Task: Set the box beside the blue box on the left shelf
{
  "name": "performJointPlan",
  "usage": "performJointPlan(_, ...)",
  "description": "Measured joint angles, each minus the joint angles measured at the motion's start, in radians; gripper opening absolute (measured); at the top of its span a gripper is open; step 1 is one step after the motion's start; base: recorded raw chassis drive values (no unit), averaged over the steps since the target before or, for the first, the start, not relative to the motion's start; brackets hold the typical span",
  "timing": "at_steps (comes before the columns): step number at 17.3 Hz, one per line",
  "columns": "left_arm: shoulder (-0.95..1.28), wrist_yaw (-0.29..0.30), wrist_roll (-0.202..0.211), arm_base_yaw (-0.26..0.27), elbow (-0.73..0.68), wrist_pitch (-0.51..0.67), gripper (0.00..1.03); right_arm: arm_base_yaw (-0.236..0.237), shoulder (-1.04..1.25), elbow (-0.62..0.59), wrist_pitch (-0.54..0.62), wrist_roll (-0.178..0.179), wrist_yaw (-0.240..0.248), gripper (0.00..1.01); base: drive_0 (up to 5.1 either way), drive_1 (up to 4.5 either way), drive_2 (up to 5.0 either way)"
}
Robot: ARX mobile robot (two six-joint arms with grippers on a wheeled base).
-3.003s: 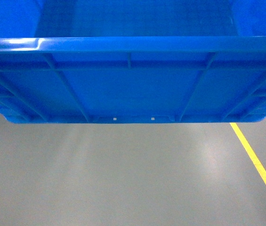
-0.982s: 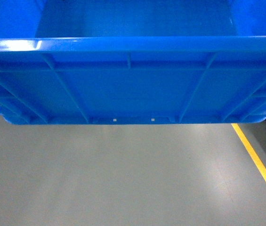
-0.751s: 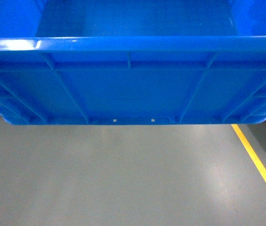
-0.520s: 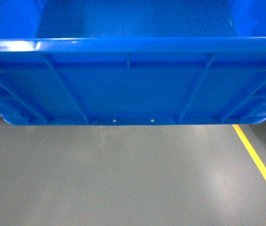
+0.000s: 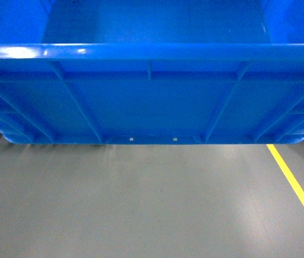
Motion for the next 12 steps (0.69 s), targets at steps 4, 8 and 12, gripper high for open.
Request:
performJointPlan(4,0.000,-0.001,-0.001,0.000,0.000,-0.001,0.18,0.000,0.000,0.000,0.002,-0.001,0.000,0.20,0.1,4.11,-4.0)
performJointPlan(8,0.000,-0.002,0.000,0.000,0.000,0.001,0.18,0.000,0.000,0.000,0.004,0.000,0.000,0.20,0.0,4.11,-4.0)
performJointPlan(12,0.000,0.001,0.000,0.000,0.000,0.006,0.18,0.000,0.000,0.000,0.005,0.000,0.000,0.20,0.1,4.16,-4.0)
